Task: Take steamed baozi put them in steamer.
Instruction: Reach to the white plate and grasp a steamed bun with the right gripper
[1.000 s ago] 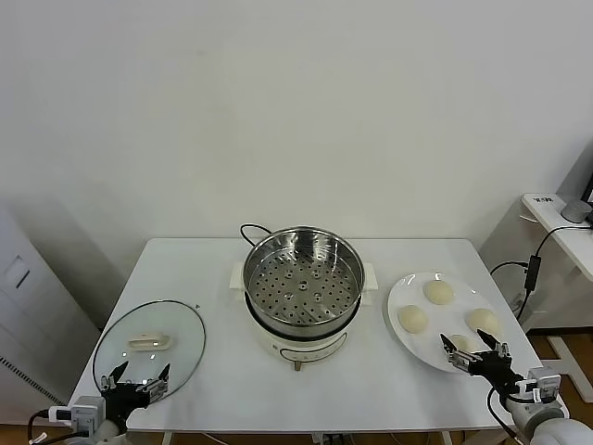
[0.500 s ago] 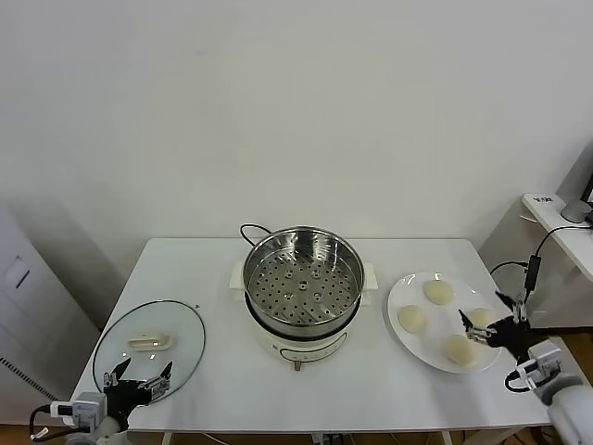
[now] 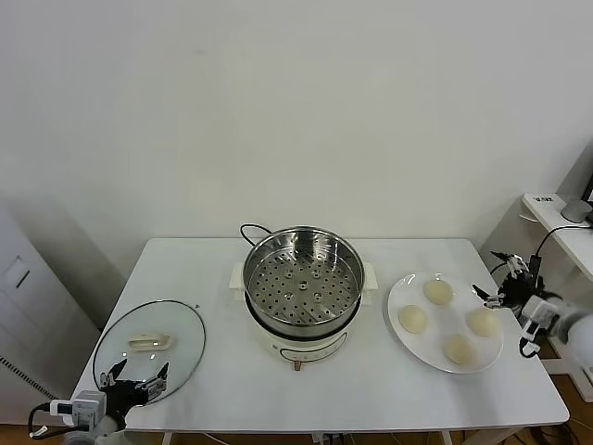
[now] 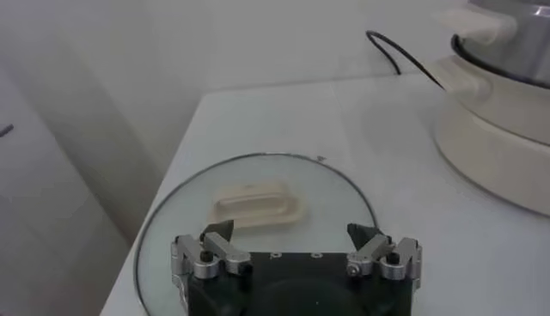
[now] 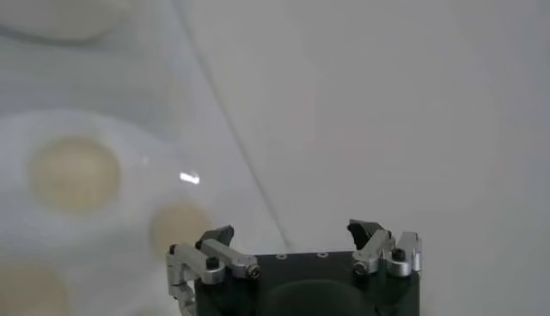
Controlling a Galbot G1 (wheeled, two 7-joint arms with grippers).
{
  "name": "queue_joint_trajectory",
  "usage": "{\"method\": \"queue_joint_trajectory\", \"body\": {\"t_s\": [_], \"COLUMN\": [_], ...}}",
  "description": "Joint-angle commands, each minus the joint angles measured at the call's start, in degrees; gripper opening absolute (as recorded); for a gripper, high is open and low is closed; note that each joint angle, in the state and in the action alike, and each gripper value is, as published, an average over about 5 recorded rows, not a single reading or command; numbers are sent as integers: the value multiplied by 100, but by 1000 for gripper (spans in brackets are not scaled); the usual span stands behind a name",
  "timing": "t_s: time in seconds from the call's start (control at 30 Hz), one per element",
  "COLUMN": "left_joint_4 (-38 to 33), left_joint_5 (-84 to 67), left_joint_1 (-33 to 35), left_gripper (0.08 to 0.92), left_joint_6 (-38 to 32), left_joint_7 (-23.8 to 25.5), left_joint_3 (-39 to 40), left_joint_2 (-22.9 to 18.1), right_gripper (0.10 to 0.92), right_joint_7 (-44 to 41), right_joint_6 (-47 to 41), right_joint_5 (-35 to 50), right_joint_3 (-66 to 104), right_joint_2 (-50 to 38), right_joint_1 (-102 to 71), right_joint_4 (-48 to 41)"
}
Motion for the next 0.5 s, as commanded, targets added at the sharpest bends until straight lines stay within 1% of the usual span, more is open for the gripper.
{"method": "queue_joint_trajectory", "body": {"t_s": [0.03, 0.2, 0.5], "left_joint_4": [40, 90, 81], "left_joint_5": [115, 112, 128], "left_joint_1": [-14, -28, -117], "left_gripper": [823, 823, 823], "left_joint_6": [31, 37, 22], "left_joint_7": [169, 181, 215], "left_joint_3": [4, 16, 41], "left_joint_2": [-5, -10, -7], "right_gripper": [823, 823, 823], "right_joint_7": [-1636, -2401, -3050], "right_joint_6": [140, 422, 874], "right_joint_5": [-330, -44, 48], "right_joint_3": [-1559, -2964, -4806], "right_joint_2": [-537, -532, -31], "right_joint_1": [1872, 3257, 5004], "right_joint_4": [-872, -1500, -2578]}}
